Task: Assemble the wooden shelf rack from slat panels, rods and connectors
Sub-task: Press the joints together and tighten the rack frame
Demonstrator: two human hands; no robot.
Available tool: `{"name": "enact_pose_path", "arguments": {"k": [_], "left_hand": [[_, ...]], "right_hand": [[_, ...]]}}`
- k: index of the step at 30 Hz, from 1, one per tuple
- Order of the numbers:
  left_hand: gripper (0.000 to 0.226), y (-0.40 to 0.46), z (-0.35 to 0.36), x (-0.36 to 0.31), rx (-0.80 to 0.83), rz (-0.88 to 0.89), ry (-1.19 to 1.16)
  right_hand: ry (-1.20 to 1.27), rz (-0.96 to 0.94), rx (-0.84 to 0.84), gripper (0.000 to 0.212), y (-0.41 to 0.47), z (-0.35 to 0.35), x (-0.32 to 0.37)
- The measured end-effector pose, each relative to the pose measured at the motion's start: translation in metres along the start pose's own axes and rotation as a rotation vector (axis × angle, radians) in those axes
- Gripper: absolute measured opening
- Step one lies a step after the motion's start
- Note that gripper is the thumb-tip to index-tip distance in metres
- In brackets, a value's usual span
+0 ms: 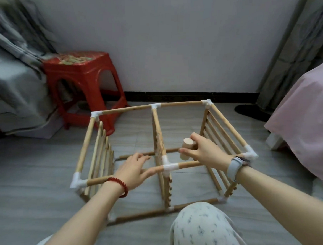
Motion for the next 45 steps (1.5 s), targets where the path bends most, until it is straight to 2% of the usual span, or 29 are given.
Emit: {"name": "enact_pose_path", "arguments": {"k": [2,4,6,8,9,10,11,13,14,15,17,18,19,20,23,24,25,28,29,30,32,33,35,38,42,45], "left_hand": [[0.032,-0.007,0.008,0.002,-0.024,-0.031,0.108],[0.030,-0.007,0.006,-0.008,-0.117,-0.039,0.173],[0.032,-0.001,0.006,-0.019,-0.174,-0.037,0.159],[0.032,0.010,0.007,-0.030,-0.195,-0.026,0.158],[0.031,0.016,0.007,-0.036,-0.210,-0.016,0.172],[0.031,0.021,0.006,-0.041,-0.229,-0.012,0.195],[0.032,0.025,0.004,-0.045,-0.252,-0.014,0.216],[0.036,0.031,0.003,-0.049,-0.286,-0.017,0.234],[0.037,0.029,0.004,-0.050,-0.311,-0.015,0.241],[0.037,0.029,0.004,-0.050,-0.354,-0.016,0.250],[0.038,0.026,0.006,-0.050,-0.411,-0.020,0.275],[0.040,0.025,0.008,-0.051,-0.429,-0.021,0.288],[0.040,0.024,0.009,-0.052,-0.447,-0.020,0.298],[0.040,0.023,0.008,-0.054,-0.468,-0.019,0.302],[0.036,0.020,0.005,-0.056,-0.507,-0.017,0.284],[0.037,0.019,0.007,-0.058,-0.498,-0.004,0.281],[0.038,0.020,0.005,-0.057,-0.498,-0.001,0.272],[0.038,0.024,0.007,-0.053,-0.430,-0.019,0.247],[0.037,0.025,0.008,-0.053,-0.410,-0.018,0.248],[0.036,0.025,0.009,-0.052,-0.387,-0.023,0.235],[0.035,0.027,0.011,-0.050,-0.322,-0.019,0.160],[0.034,0.029,0.011,-0.047,-0.291,-0.017,0.091],[0.033,0.034,0.005,-0.038,-0.240,-0.038,-0.066],[0.033,0.049,-0.017,-0.023,-0.239,-0.073,-0.110],[0.040,0.089,-0.063,0.021,-0.289,-0.168,0.017],[0.044,0.130,-0.091,0.059,-0.318,-0.240,0.098]], "right_hand": [[-0.203,-0.060,0.080,0.038,0.002,0.012,0.017],[-0.330,-0.147,0.052,0.038,0.008,0.000,0.038],[-0.260,-0.271,-0.192,0.037,0.012,-0.036,0.065],[0.103,-0.387,-0.540,0.038,0.007,-0.079,0.074],[0.264,-0.377,-0.636,0.041,0.002,-0.083,0.064],[0.302,-0.305,-0.635,0.042,-0.002,-0.073,0.051],[0.185,-0.183,-0.528,0.040,-0.004,-0.047,0.038],[-0.168,0.036,-0.175,0.031,-0.005,0.013,0.005],[-0.199,0.042,-0.139,0.029,-0.003,0.017,0.000],[-0.165,-0.012,-0.194,0.029,0.007,0.003,0.005],[-0.018,-0.215,-0.486,0.033,0.018,-0.047,0.029],[0.126,-0.321,-0.640,0.033,0.017,-0.066,0.038],[0.247,-0.377,-0.706,0.033,0.013,-0.071,0.038],[0.264,-0.340,-0.659,0.031,0.011,-0.059,0.031],[-0.104,0.020,-0.124,0.027,0.000,0.028,-0.002],[-0.117,0.027,-0.113,0.025,0.001,0.028,-0.006],[-0.076,-0.036,-0.185,0.024,0.011,0.013,0.001],[0.202,-0.264,-0.539,0.026,0.020,-0.041,0.024],[0.253,-0.283,-0.570,0.028,0.019,-0.040,0.021],[0.199,-0.215,-0.490,0.031,0.018,-0.025,0.014],[-0.033,0.003,-0.147,0.031,0.013,0.025,-0.009],[-0.113,0.055,-0.031,0.028,0.012,0.036,-0.018],[-0.233,0.040,0.052,0.025,0.033,0.025,-0.017],[-0.187,0.018,-0.008,0.027,0.075,-0.010,-0.003],[-0.119,-0.012,-0.070,0.037,0.140,-0.032,0.020],[-0.067,-0.046,-0.137,0.036,0.193,-0.035,0.035]]}}
Point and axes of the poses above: each hand's wrist, its own y-axis towards the middle knuckle, its own z-axis out of the palm, x = y × z, the point moved 7 cm from there along y, towards the middle knuckle, and after that the axes turned 10 degrees about y, right-handed, at the moved point
